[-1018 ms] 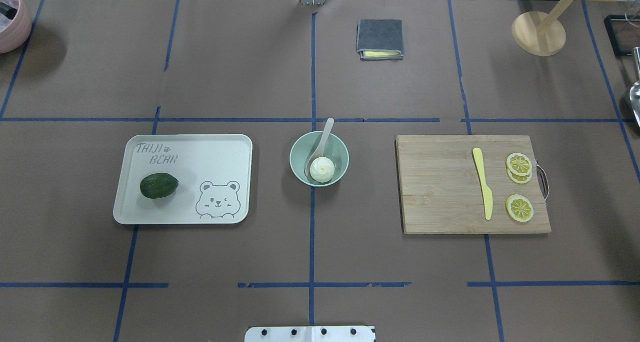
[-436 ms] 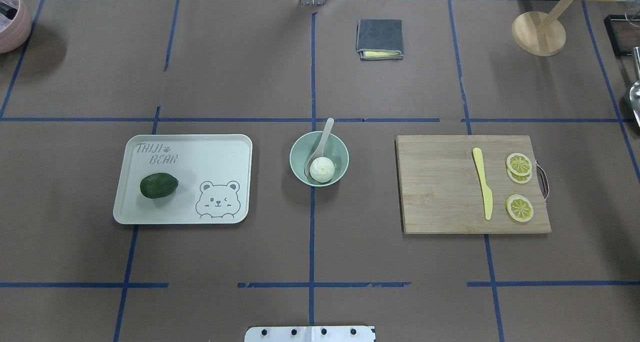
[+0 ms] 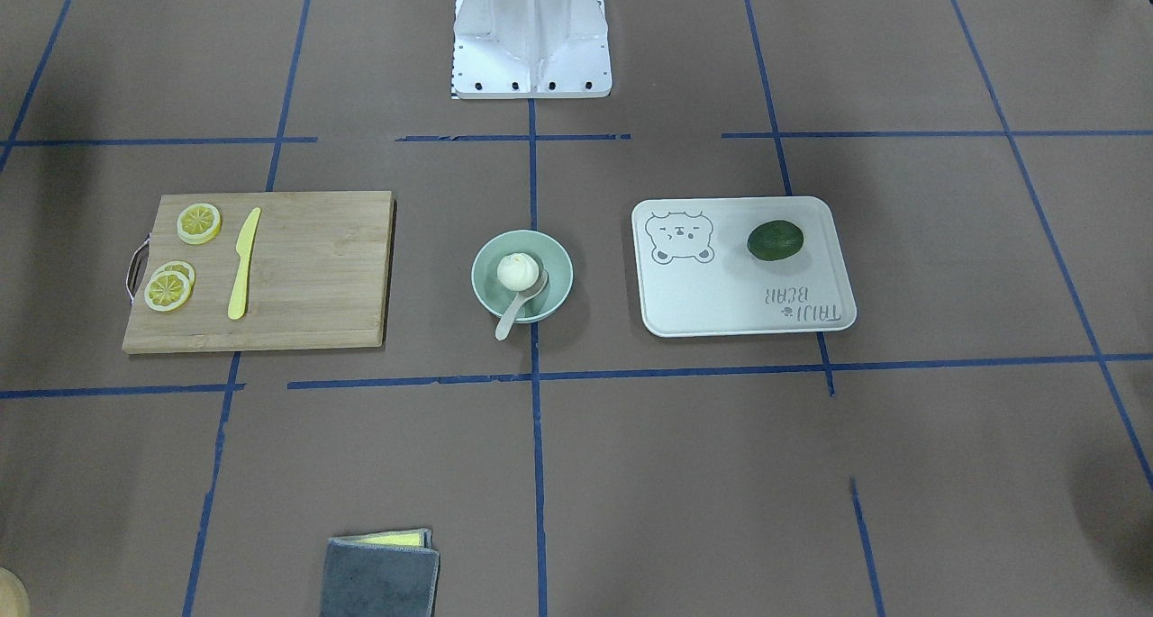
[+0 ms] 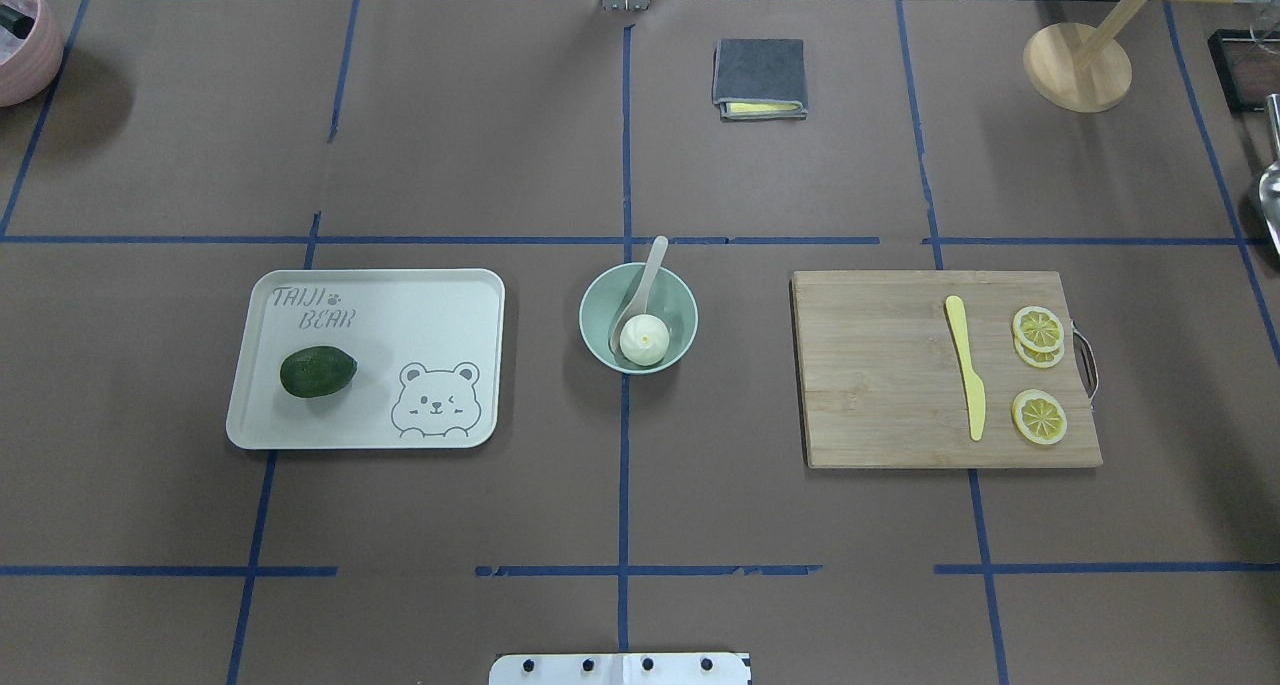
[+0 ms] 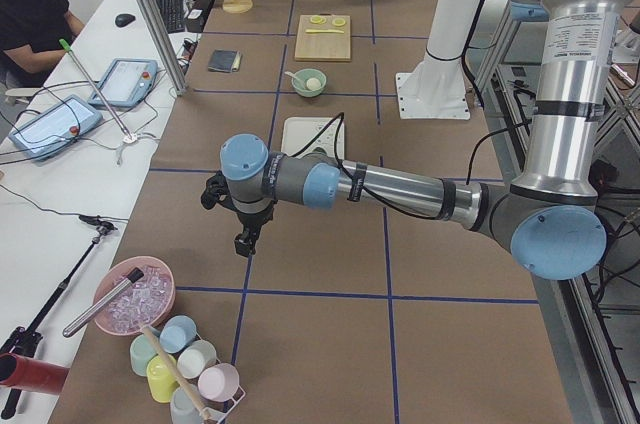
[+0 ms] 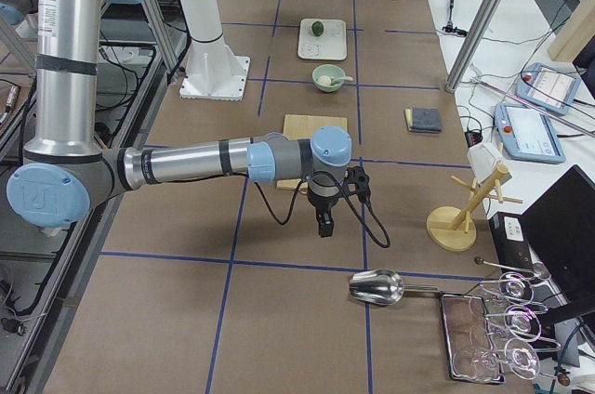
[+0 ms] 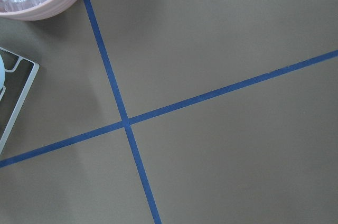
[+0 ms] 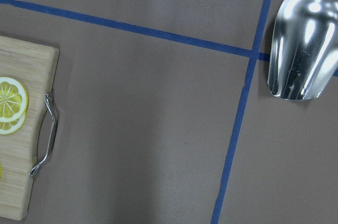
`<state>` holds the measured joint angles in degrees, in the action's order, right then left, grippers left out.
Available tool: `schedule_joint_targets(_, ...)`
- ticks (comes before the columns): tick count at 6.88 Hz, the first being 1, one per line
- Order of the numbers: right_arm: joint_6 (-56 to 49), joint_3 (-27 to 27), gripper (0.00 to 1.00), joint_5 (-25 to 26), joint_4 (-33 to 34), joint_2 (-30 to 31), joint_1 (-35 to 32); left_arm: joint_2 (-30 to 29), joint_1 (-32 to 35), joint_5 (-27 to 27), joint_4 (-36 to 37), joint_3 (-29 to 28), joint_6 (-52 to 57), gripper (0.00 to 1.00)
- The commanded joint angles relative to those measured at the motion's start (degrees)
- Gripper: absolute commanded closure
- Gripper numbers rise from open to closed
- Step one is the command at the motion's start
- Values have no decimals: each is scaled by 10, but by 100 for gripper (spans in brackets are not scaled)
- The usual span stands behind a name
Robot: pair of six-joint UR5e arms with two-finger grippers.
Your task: Put spoon and bun in bowl
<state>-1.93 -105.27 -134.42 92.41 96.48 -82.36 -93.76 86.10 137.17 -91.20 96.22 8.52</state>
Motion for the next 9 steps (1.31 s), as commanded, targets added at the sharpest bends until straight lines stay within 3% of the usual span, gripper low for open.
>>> schedule_joint_targets(1, 1, 0, 0, -1, 1, -6, 2, -2, -1, 0, 1, -2, 0, 0)
schedule_joint_targets(5, 0, 9, 0, 25, 2, -8, 5, 3, 0, -1, 3, -2, -1, 0)
schedule_joint_targets(9, 1, 9, 0, 15, 3, -7, 5, 2, 0, -1, 1, 2, -2, 0)
